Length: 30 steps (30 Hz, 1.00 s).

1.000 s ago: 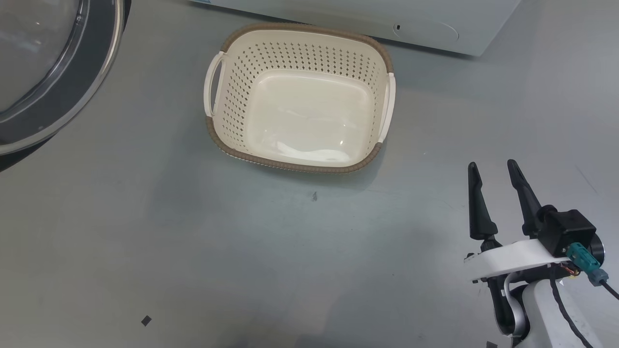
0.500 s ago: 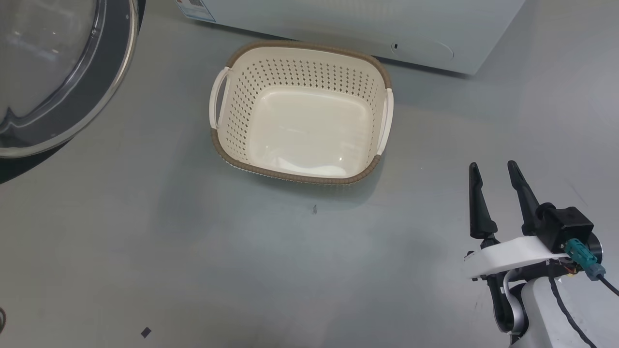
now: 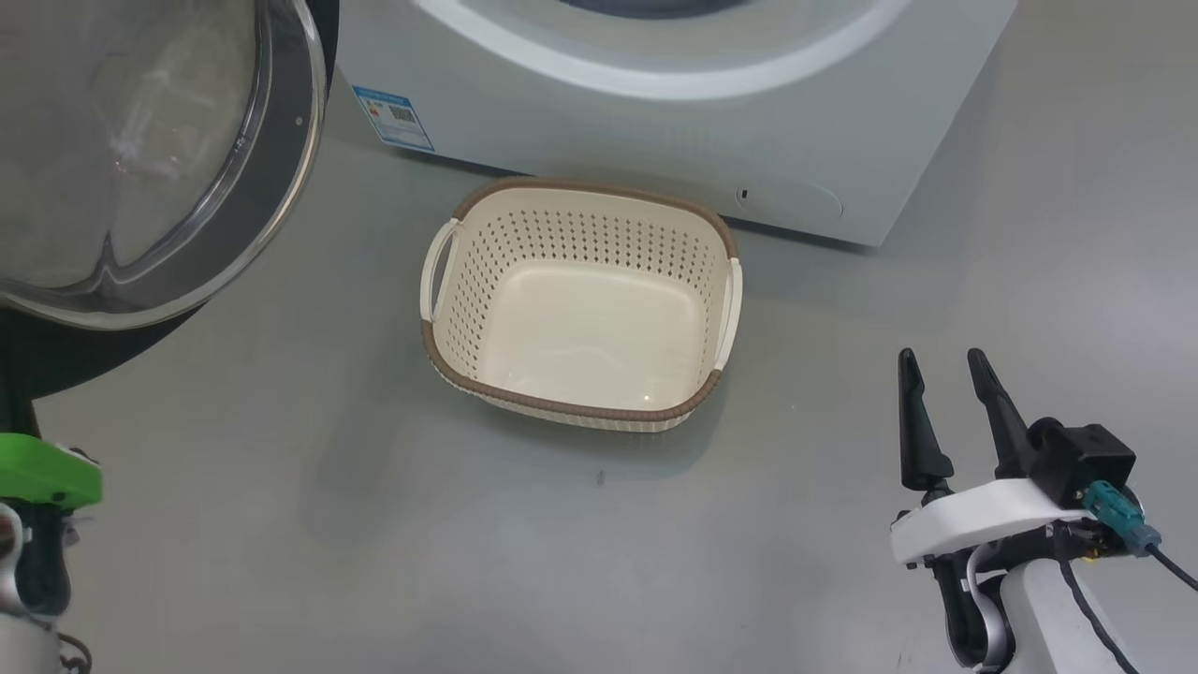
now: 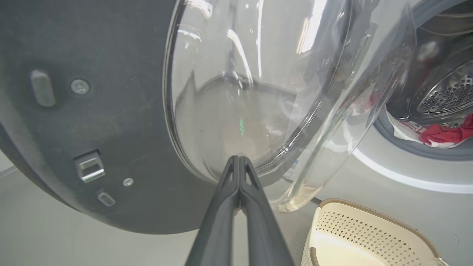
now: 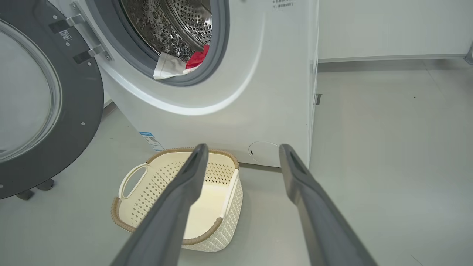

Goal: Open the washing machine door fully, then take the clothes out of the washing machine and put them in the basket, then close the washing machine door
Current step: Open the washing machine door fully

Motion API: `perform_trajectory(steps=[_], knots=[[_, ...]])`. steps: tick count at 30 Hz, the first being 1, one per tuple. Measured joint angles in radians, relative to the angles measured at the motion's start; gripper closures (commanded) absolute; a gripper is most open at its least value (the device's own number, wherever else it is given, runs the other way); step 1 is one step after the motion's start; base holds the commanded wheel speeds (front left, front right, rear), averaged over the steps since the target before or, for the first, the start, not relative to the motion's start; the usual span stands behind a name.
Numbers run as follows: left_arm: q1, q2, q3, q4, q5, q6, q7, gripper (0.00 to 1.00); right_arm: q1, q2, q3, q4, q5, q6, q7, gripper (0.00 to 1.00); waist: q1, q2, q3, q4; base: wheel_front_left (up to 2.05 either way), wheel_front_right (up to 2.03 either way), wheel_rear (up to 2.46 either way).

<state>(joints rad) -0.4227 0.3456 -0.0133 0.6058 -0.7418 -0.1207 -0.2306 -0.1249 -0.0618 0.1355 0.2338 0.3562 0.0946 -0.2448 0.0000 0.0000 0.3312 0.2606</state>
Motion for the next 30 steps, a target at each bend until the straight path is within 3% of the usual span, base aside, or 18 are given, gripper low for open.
perform_trajectory(steps=[13, 30], knots=[[0.140, -0.038, -0.127, -0.082, 0.042, 0.000, -0.009, 1.00, 0.042, 0.008, -0.044, -0.018, 0.040, 0.001, -0.007, 0.00, 0.0000, 0.0000, -0.154, -0.042, 0.00, 0.00, 0.00], [0.268, -0.069, -0.164, -0.263, 0.042, -0.001, -0.018, 1.00, 0.079, 0.014, -0.075, -0.098, 0.040, 0.009, -0.007, 0.00, 0.0000, 0.0000, -0.231, -0.192, 0.00, 0.00, 0.00]])
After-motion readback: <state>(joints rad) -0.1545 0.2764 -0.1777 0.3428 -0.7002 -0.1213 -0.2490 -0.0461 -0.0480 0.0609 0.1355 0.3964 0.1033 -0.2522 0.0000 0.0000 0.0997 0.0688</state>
